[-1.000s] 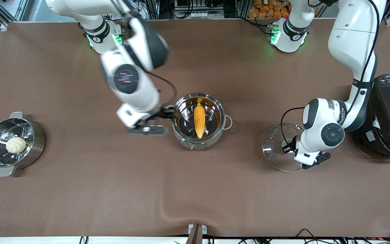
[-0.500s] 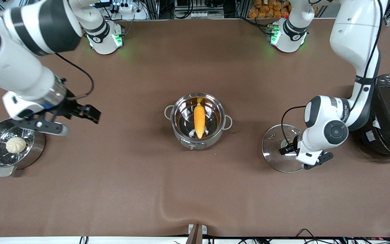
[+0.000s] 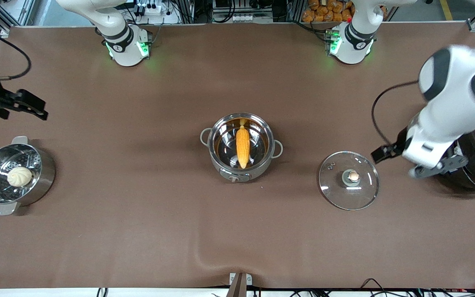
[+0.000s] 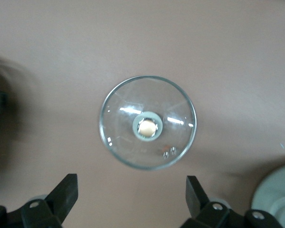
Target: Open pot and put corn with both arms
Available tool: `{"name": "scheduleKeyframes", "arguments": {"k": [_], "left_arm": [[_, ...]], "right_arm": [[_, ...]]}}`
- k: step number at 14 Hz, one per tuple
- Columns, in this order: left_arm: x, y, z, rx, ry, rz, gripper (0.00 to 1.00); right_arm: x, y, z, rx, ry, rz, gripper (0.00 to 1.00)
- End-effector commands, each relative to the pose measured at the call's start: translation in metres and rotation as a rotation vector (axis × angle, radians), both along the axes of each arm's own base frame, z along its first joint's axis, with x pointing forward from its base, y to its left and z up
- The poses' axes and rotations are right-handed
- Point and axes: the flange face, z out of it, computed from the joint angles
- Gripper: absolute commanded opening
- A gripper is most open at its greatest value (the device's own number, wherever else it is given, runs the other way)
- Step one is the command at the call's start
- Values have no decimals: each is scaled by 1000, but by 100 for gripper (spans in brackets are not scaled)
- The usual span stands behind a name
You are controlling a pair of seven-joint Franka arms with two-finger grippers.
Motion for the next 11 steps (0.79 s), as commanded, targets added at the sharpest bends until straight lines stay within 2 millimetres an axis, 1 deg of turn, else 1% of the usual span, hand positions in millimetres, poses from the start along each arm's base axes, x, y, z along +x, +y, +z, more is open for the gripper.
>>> {"name": "scheduleKeyframes", "arguments": {"k": [1, 2, 3, 5, 6, 7, 8, 10, 11], "left_arm": [[-42, 4, 53, 13, 26, -57, 100], [-52, 4, 70, 17, 32, -90, 100], [-60, 8, 85, 20, 39, -127, 100], [-66, 16, 106, 17, 68, -235, 100], [-67, 21, 113, 14, 79, -262, 100], [-67, 40, 120, 11, 89, -274, 100], [-69, 43, 133, 6, 77, -318, 100], [-68, 50, 148, 6, 60, -332, 100], [-69, 50, 149, 0, 69, -337, 100]], "right_arm": [[-2, -11, 0, -11, -1, -12, 100], [0, -20, 10, -3, -23, -30, 100], [0, -24, 17, 16, -28, -37, 100], [-1, -26, 15, 19, -16, -37, 100], [-2, -33, 10, 18, -1, -43, 100], [-2, -37, 0, 19, 25, -36, 100], [-3, -37, -16, 23, 55, 12, 100], [-3, -40, -19, 23, 57, 34, 100], [-3, -42, -18, 24, 49, 34, 100]]}}
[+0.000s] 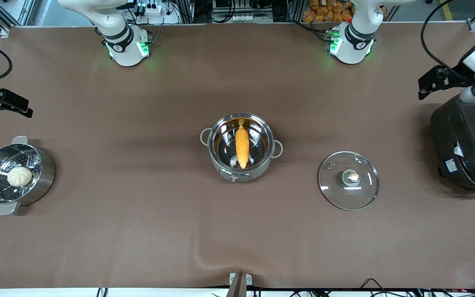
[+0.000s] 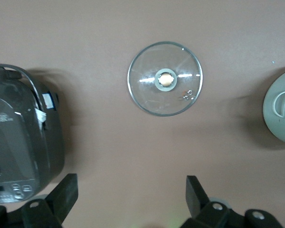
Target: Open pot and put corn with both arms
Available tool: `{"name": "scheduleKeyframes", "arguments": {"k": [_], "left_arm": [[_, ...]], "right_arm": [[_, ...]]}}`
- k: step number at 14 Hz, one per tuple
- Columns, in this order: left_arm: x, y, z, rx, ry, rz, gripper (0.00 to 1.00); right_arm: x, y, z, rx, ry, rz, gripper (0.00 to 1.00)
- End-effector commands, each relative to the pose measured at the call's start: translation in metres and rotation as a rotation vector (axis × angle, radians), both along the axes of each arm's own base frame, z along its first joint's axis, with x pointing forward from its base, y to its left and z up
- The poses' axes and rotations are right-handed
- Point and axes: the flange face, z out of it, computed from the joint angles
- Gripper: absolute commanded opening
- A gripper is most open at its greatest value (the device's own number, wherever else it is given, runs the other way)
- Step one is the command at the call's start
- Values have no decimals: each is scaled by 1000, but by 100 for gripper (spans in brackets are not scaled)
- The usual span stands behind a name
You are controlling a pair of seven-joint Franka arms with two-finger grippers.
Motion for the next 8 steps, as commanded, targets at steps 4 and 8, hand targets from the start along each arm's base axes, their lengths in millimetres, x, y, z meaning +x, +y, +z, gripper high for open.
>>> {"name": "scheduleKeyframes", "arguments": {"k": [4, 8], "left_arm": [[-4, -7, 7, -52, 60, -38, 100], [-5, -6, 9, -55, 57, -36, 100]], "right_arm": [[-3, -17, 4, 25, -19, 69, 100], [-4, -15, 4, 24, -19, 51, 100]]}}
